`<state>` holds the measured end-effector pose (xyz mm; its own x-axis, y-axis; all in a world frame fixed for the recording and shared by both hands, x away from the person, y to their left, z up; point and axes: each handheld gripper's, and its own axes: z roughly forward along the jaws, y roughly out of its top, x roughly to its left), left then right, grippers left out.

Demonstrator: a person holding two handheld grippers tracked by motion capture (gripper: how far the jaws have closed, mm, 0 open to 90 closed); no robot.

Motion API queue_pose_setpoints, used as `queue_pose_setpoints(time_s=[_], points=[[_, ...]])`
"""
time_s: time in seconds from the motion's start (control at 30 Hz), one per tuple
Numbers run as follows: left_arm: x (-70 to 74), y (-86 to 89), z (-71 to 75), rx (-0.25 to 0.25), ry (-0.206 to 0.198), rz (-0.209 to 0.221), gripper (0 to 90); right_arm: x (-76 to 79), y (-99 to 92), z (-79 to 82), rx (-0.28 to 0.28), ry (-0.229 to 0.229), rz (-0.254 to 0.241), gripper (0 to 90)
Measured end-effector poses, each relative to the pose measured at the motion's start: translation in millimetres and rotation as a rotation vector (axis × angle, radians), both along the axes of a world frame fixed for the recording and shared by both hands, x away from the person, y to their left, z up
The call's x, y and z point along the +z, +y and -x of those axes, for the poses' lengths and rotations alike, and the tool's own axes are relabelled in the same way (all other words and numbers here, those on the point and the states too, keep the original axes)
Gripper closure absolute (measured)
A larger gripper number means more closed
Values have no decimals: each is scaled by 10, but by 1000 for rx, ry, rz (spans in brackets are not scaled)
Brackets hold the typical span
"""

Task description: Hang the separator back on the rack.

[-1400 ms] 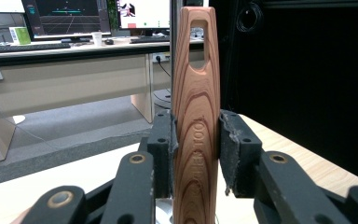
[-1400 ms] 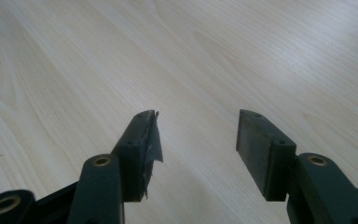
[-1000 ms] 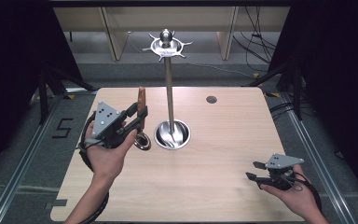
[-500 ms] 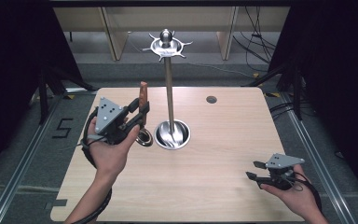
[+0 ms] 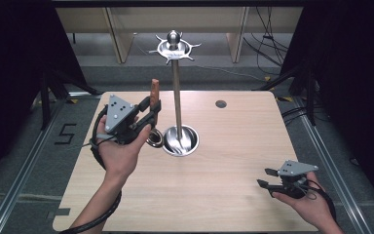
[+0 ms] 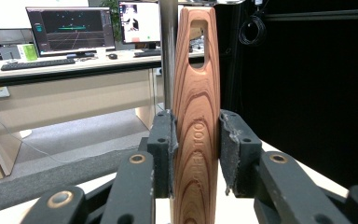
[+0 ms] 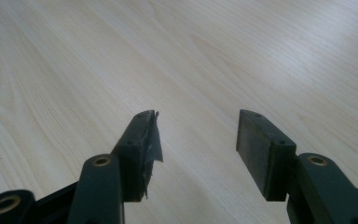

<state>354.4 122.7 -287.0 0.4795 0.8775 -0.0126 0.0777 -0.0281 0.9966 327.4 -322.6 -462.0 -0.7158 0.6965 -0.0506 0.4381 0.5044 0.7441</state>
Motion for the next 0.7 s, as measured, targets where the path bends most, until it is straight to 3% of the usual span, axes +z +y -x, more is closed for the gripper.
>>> queue_pose_setpoints(time_s=[0.03, 0.53, 0.6, 0.7], points=[[2, -14, 3, -3, 14, 14, 671, 0, -1, 0, 0, -1, 1, 482], [75, -74, -89, 1, 11, 22, 671, -2, -2, -3, -1, -2, 1, 482], [86, -69, -104, 4, -4, 6, 671, -2, -4, -4, 0, -3, 2, 482], [91, -91, -107, 3, 11, 19, 671, -4, -3, -4, 1, -1, 2, 482]])
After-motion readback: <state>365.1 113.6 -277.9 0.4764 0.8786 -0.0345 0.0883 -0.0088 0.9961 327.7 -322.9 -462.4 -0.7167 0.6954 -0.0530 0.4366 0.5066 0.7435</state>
